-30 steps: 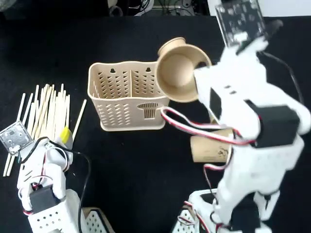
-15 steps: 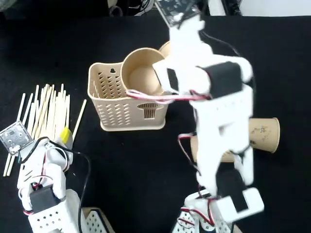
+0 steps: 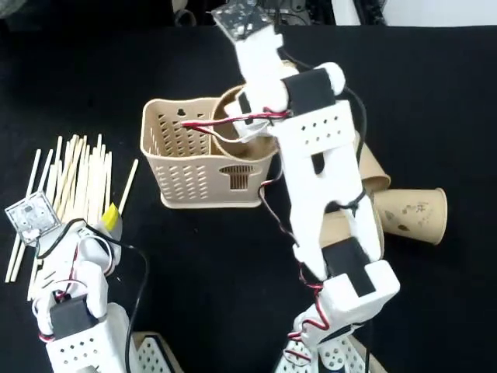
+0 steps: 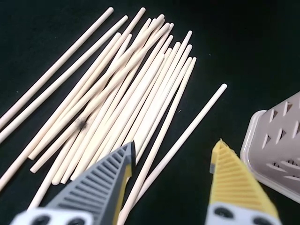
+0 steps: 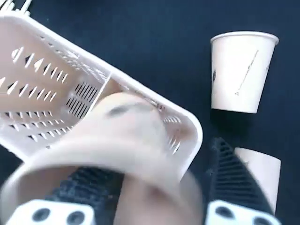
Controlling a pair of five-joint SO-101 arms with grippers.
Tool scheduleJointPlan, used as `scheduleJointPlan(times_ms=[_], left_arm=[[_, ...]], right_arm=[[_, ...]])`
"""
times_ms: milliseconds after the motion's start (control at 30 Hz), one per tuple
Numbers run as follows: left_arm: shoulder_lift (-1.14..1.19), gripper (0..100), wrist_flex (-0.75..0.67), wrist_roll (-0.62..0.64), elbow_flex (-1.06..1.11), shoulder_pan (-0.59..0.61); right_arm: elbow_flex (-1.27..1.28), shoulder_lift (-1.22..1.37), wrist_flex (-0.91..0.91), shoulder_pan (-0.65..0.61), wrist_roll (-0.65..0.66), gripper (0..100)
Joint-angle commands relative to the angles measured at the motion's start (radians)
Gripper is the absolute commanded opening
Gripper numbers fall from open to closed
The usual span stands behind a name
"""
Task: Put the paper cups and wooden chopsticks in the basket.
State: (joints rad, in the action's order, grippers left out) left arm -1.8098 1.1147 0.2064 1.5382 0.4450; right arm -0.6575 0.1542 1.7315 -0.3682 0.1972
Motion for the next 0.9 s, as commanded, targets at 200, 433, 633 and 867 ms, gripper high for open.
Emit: scheduleJointPlan(times_ms=[200, 433, 633, 867], left_arm=[[-0.006, 27, -0.018, -0.018, -0.004, -0.013], [-0.006, 27, -0.018, -0.020, -0.004, -0.013], [-0.006, 27, -0.018, -0.020, -0.004, -0.015], [-0.006, 27, -0.018, -0.017, -0.004, -0.015]], right_arm=[[-0.150, -0.005, 0.031, -0.028, 0.005, 29.6], [-0.097, -0.150, 0.035, 0.023, 0.003, 25.7], [0.302, -0.479, 0.035, 0.203, 0.011, 23.6], [0.877, -0.711, 0.029, 0.423, 0.120, 23.7]])
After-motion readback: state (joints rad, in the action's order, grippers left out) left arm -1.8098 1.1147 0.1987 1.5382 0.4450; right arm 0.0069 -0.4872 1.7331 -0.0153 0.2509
